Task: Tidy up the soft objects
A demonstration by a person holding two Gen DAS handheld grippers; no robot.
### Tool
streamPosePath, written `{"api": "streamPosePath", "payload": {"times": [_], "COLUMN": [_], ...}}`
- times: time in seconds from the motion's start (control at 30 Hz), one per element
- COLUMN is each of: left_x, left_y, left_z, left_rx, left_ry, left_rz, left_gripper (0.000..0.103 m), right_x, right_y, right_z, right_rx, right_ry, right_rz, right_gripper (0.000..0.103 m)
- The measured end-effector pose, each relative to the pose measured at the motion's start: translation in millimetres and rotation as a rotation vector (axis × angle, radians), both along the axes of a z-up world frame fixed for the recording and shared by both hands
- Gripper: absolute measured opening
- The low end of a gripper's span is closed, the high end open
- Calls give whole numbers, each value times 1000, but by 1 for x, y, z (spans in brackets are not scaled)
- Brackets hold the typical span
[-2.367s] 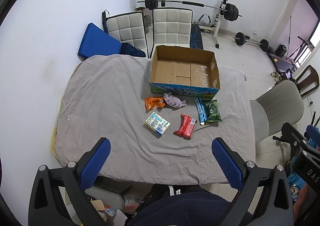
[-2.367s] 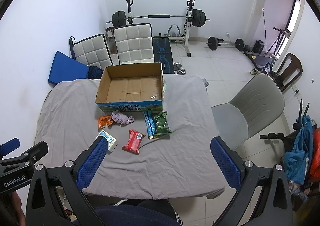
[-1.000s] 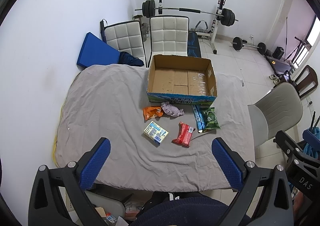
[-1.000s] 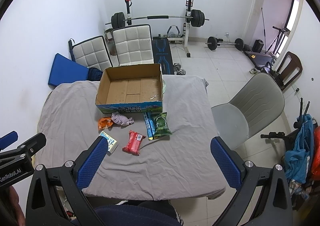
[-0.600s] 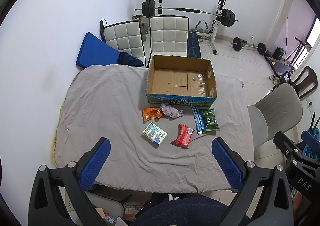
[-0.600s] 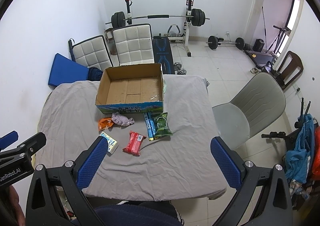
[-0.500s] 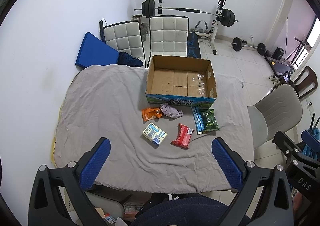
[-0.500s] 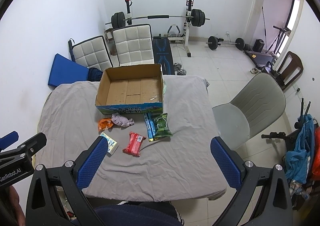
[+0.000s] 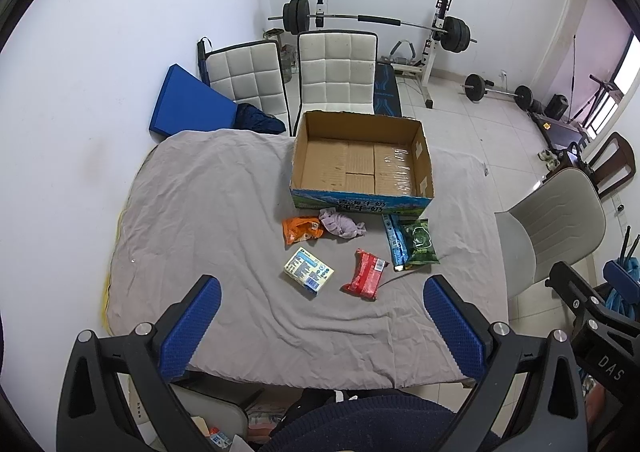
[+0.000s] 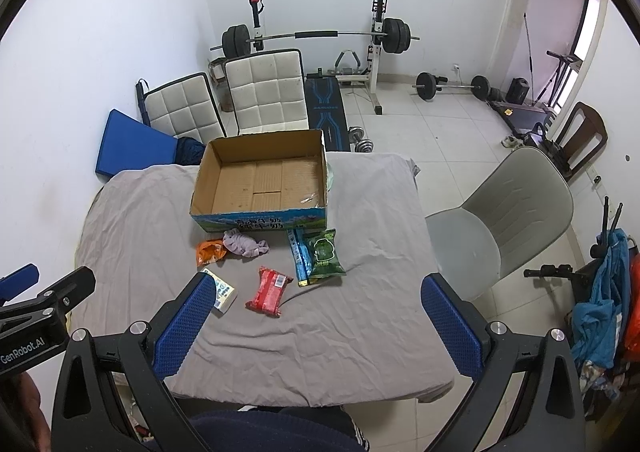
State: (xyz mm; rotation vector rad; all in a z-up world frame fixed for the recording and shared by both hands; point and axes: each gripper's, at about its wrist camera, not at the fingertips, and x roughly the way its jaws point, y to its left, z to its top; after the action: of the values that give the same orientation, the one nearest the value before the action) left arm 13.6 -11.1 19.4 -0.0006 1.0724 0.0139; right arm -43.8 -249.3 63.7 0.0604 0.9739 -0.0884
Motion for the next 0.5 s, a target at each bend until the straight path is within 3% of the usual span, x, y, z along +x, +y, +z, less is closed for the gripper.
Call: {"api": "streamPosePath", "payload": {"times": [0.27, 0.5], "left_x": [5, 33], "left_y": [-2, 4], "left_z": [-2, -30], "left_rx": [0, -5], "left_ry": [1, -3], "left_rz": [-3, 26], "left_gripper": [103, 103], "right_x": [1, 24], "right_y": [-1, -16], "right_z": [1, -20], "right_rx": [2, 72], "right_ry": [-1, 36], "right_rz": [1, -12], "right_gripper": [103, 103]}}
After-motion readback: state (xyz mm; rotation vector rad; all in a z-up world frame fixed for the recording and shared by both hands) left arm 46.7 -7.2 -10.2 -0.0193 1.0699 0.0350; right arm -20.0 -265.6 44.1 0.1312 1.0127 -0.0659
